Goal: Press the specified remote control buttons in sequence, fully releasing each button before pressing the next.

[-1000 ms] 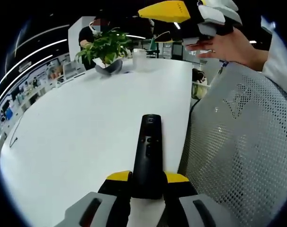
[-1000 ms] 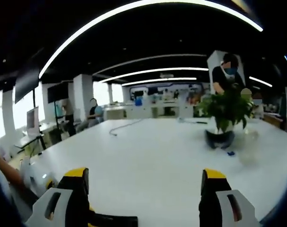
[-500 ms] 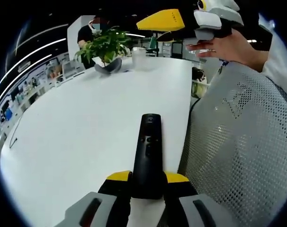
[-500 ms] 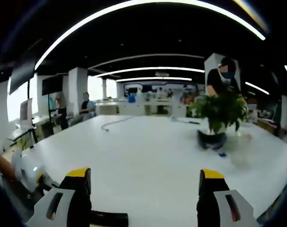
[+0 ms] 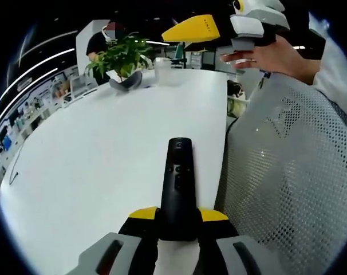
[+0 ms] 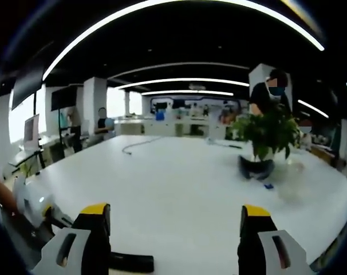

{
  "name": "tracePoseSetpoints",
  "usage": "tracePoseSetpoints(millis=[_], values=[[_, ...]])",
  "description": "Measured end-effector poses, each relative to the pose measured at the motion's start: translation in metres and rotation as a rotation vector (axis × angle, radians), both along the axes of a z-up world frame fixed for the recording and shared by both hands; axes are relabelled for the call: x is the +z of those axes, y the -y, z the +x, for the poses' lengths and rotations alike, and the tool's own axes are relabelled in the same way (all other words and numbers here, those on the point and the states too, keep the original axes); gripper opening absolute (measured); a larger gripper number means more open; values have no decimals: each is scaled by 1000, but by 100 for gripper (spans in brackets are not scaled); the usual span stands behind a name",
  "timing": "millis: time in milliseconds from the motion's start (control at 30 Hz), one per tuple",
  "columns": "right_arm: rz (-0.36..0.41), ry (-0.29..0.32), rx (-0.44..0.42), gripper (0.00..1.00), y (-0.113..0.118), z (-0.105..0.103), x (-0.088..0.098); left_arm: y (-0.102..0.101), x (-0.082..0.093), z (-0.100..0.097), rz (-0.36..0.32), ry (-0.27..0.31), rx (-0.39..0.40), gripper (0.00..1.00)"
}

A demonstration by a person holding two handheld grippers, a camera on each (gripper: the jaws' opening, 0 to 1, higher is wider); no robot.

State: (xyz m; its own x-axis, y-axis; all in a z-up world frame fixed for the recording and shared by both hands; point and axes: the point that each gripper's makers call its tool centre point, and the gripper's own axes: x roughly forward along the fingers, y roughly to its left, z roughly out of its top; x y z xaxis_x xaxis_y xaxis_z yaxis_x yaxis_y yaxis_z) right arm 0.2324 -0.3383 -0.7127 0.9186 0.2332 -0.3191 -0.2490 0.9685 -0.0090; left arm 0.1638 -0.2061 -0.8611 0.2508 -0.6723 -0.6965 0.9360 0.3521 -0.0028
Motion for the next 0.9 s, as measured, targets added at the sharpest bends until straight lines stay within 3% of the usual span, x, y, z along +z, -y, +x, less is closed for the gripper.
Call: tracePoseSetpoints(millis=[333, 500, 900], values=[[-19, 0, 7, 87, -1, -2, 0, -1, 0, 4, 15, -6, -44, 25], [12, -5, -2, 86, 2, -1, 0, -1, 0, 10, 33, -13, -46, 25], [3, -13, 10, 84, -1, -2, -1, -9, -2, 30, 71, -8, -30, 25]])
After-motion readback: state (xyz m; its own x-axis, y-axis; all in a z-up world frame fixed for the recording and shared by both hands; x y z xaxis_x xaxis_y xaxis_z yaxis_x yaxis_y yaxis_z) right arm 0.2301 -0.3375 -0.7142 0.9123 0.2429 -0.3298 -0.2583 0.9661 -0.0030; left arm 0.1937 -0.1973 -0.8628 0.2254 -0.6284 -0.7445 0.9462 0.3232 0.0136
